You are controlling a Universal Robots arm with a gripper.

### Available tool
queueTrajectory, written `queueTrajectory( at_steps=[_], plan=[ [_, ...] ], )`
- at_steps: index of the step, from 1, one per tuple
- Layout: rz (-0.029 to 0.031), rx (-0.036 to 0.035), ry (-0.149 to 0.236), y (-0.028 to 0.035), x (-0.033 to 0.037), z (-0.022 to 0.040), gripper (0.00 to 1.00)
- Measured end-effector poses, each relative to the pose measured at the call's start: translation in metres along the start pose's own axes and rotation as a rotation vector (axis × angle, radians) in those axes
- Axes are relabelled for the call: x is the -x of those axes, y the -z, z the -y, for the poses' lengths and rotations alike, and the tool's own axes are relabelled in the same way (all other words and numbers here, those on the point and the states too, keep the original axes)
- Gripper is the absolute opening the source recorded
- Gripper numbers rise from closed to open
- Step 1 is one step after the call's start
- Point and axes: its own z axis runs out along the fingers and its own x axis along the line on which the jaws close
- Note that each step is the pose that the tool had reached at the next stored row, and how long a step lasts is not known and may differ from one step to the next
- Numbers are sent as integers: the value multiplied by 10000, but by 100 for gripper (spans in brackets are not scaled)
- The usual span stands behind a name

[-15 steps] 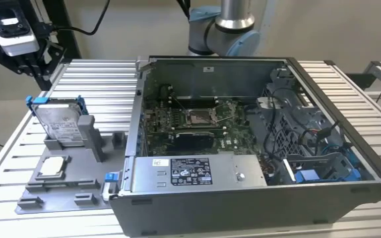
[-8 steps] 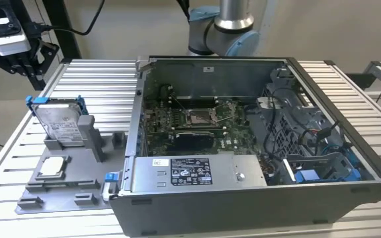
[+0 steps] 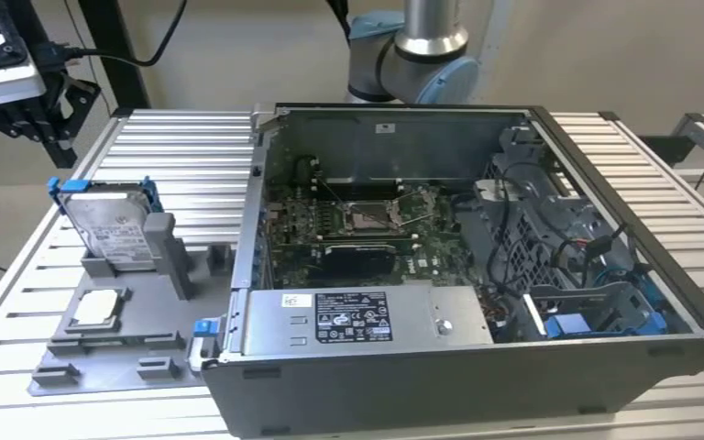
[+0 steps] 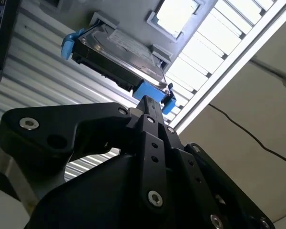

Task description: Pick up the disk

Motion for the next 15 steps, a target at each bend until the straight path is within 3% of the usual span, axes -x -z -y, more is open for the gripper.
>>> queueTrajectory(
  at_steps=[12,15],
  plan=[
    [-4,14,13,0,0,0,0],
    [-19,13,409,0,-1,-1,0]
  ],
)
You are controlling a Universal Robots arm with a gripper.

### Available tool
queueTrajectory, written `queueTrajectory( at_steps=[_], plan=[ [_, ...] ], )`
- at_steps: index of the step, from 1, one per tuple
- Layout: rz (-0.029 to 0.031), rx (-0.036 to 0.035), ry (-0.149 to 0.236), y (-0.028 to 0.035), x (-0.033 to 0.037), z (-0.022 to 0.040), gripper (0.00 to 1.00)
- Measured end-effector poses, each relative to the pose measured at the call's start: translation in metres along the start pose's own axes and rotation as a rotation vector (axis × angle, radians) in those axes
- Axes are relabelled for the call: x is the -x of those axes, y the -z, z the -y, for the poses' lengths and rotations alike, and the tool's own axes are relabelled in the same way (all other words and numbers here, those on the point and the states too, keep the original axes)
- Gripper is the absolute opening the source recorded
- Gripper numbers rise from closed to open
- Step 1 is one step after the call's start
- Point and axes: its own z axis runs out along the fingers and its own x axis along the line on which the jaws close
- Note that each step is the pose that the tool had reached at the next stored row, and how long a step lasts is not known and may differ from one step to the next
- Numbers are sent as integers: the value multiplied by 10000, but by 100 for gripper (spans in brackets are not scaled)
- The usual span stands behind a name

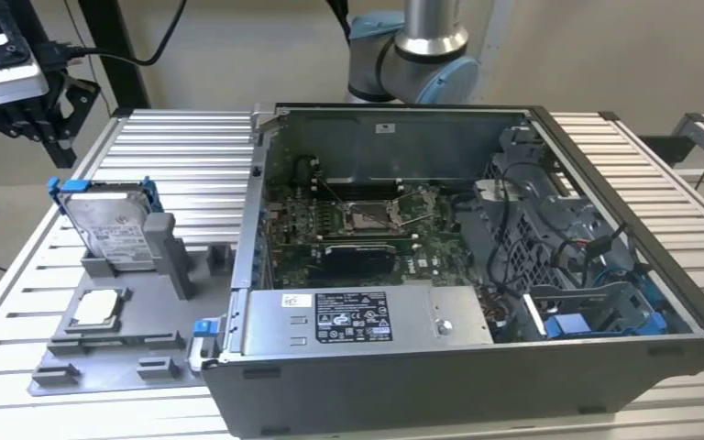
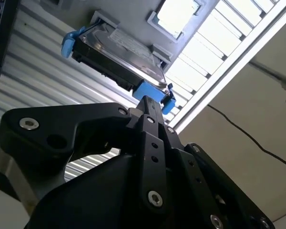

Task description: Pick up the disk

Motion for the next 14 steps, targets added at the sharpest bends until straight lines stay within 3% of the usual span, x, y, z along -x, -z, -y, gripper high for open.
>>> queueTrajectory(
  at_steps=[14],
  plan=[
    [-96,-5,2544,0,1,0,0]
  ],
)
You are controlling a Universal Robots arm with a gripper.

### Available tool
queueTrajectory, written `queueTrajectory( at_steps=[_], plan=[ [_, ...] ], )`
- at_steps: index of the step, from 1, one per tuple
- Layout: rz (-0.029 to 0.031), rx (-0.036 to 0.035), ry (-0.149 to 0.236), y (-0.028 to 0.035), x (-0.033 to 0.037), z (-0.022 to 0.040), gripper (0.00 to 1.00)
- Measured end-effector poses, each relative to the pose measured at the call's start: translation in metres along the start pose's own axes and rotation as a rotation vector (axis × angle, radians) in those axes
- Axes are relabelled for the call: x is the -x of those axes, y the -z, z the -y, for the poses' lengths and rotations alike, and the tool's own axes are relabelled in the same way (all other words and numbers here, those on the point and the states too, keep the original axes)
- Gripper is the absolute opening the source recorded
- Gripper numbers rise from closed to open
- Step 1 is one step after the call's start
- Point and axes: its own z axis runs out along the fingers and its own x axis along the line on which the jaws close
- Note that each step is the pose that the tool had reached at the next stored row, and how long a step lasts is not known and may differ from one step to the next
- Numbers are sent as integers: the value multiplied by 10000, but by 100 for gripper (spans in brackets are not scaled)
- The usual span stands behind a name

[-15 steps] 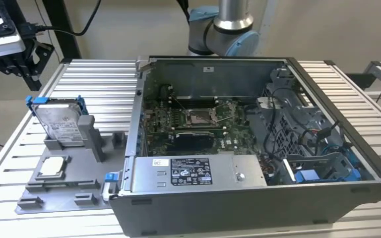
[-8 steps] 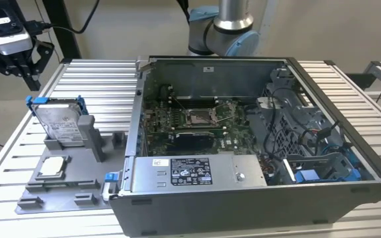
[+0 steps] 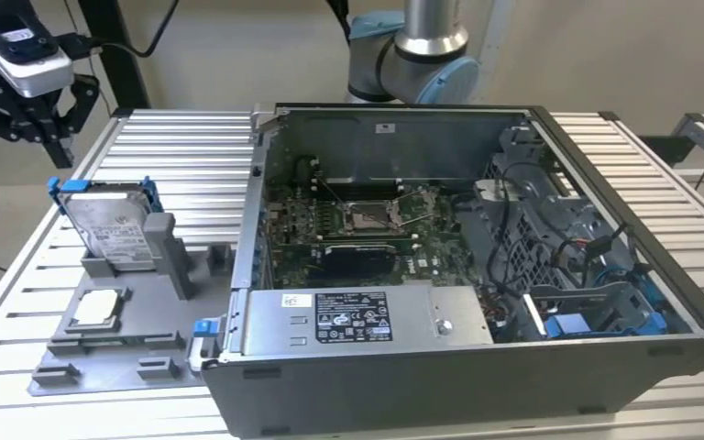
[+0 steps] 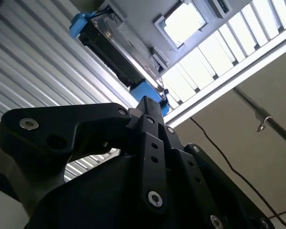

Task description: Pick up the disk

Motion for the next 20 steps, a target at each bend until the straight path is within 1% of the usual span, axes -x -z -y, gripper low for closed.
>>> queueTrajectory(
  at_steps=[20],
  plan=[
    [-143,-4,3639,0,0,0,0]
  ],
)
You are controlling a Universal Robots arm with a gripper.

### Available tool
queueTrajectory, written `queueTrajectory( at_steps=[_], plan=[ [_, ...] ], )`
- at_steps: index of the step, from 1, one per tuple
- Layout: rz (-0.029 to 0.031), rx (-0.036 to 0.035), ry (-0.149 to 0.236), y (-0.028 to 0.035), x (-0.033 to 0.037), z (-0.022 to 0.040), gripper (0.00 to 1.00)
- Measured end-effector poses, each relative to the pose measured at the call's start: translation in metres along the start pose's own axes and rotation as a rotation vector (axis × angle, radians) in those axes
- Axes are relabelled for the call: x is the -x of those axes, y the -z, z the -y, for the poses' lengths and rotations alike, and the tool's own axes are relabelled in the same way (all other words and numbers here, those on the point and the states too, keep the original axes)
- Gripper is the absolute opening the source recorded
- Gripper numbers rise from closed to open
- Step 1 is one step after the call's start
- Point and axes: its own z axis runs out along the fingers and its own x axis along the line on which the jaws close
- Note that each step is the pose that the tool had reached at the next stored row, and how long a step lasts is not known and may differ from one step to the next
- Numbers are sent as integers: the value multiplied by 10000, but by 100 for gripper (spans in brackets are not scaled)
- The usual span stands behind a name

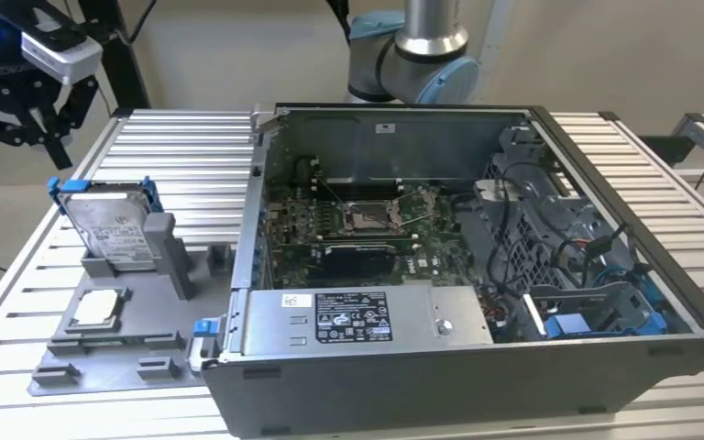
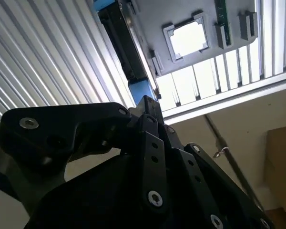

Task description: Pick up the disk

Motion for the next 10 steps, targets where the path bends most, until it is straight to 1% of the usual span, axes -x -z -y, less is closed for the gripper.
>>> queueTrajectory(
  at_steps=[10],
  plan=[
    [-70,-3,1818,0,0,0,0]
  ],
)
